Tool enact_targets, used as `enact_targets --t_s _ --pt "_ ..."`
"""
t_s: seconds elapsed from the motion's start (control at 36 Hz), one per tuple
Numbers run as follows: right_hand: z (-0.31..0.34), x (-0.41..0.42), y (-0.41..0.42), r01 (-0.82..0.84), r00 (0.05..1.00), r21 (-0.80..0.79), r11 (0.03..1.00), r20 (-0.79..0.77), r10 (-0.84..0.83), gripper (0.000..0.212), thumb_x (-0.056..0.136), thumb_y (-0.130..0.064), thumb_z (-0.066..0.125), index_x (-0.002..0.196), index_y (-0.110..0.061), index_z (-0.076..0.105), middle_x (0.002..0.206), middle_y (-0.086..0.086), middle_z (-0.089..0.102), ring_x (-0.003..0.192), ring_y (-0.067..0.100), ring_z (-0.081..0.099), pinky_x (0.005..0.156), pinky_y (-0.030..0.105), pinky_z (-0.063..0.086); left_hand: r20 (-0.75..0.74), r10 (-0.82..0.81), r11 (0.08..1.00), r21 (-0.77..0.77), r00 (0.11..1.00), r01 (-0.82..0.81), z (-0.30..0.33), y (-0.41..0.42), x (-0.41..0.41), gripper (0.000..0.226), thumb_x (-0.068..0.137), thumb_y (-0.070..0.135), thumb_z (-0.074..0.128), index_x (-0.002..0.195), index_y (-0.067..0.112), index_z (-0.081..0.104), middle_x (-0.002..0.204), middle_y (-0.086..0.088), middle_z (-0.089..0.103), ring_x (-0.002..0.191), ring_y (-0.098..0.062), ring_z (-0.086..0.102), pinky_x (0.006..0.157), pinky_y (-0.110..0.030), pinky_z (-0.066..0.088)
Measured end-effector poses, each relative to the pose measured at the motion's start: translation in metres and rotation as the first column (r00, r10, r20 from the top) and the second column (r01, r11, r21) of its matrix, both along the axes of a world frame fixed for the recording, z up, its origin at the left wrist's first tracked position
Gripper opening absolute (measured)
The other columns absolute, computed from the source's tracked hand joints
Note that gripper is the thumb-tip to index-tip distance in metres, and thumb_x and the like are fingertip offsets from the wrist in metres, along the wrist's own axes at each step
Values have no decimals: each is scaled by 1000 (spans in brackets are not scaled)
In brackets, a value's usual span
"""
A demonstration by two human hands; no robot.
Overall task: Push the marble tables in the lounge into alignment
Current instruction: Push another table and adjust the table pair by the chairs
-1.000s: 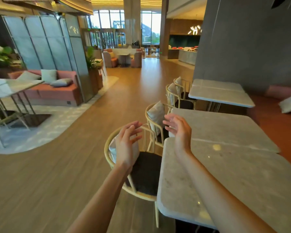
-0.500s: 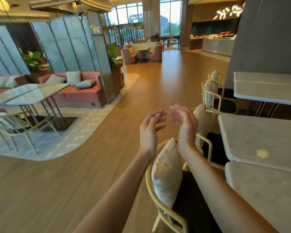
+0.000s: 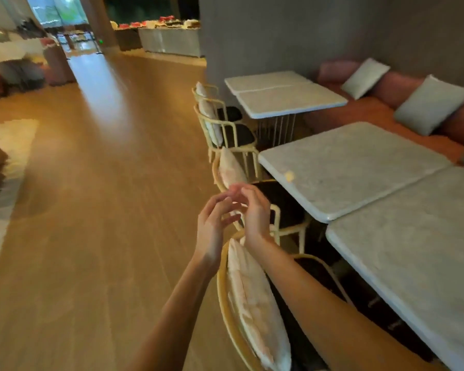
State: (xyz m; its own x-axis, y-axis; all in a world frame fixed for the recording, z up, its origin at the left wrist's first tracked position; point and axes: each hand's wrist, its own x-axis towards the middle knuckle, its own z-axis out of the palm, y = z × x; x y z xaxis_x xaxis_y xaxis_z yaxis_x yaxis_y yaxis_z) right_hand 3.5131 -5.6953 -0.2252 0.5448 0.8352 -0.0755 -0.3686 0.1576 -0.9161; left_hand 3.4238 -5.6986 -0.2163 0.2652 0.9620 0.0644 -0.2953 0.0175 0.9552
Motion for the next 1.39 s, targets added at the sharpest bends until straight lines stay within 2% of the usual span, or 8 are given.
enact_targets --t_s 0.11,0.19,0.33,0.72,1.0,1.11,1.28,1.39 --pt "4 4 37 194 981 -22 981 0 -194 26 96 -10 48 100 -8 74 99 14 75 89 18 72 77 29 56 29 -158 985 -66 987 159 2 58 7 26 99 17 53 113 3 71 112 -14 73 106 -29 69 90 -40 56" --pt "4 13 55 257 966 -37 966 30 -256 27 96 -15 49 106 -8 72 102 15 75 97 25 72 84 34 57 12 -230 970 -83 973 230 5 85 21 28 99 19 51 112 5 72 110 -14 74 107 -30 70 93 -44 55" --pt "-7 34 109 432 901 -1 902 35 -432 27 99 -16 47 109 -6 70 104 11 75 99 25 72 84 31 59 18 -340 930 -144 940 339 -4 153 41 28 100 18 51 118 5 68 112 -9 74 104 -19 71 93 -36 55" --pt "-54 100 242 740 671 -56 670 130 -730 24 97 -30 49 101 -26 73 100 -5 77 92 13 74 80 28 55 -96 -510 848 -220 855 482 -47 348 100 31 101 25 50 119 8 67 113 -10 74 105 -22 71 91 -37 58" --pt "-73 157 297 900 434 -139 414 170 -885 25 103 -22 45 106 -18 70 103 1 75 93 17 73 83 28 58 -158 -737 671 -278 657 687 -87 415 201 28 99 31 51 112 17 71 105 2 76 96 -11 73 84 -31 57" --pt "-82 171 325 916 354 -243 318 125 -927 28 105 -21 41 109 -15 68 105 4 74 97 22 72 84 29 58 -145 -802 588 -365 580 722 -98 438 233 27 101 27 49 113 13 69 109 -5 75 101 -18 72 90 -36 57" --pt "-102 189 354 878 308 -372 299 -37 -951 34 106 -24 38 119 -6 64 110 9 73 102 27 70 86 34 57 -110 -860 468 -559 498 684 -122 475 268 30 98 21 53 119 1 63 114 -16 72 109 -31 68 94 -41 57" --pt "-122 205 372 840 237 -450 303 -197 -951 28 102 -20 44 113 -4 64 116 16 71 107 34 68 93 42 56 -13 -877 339 -726 481 598 -149 501 286 22 98 20 53 109 2 58 116 -22 66 116 -39 64 101 -49 53"
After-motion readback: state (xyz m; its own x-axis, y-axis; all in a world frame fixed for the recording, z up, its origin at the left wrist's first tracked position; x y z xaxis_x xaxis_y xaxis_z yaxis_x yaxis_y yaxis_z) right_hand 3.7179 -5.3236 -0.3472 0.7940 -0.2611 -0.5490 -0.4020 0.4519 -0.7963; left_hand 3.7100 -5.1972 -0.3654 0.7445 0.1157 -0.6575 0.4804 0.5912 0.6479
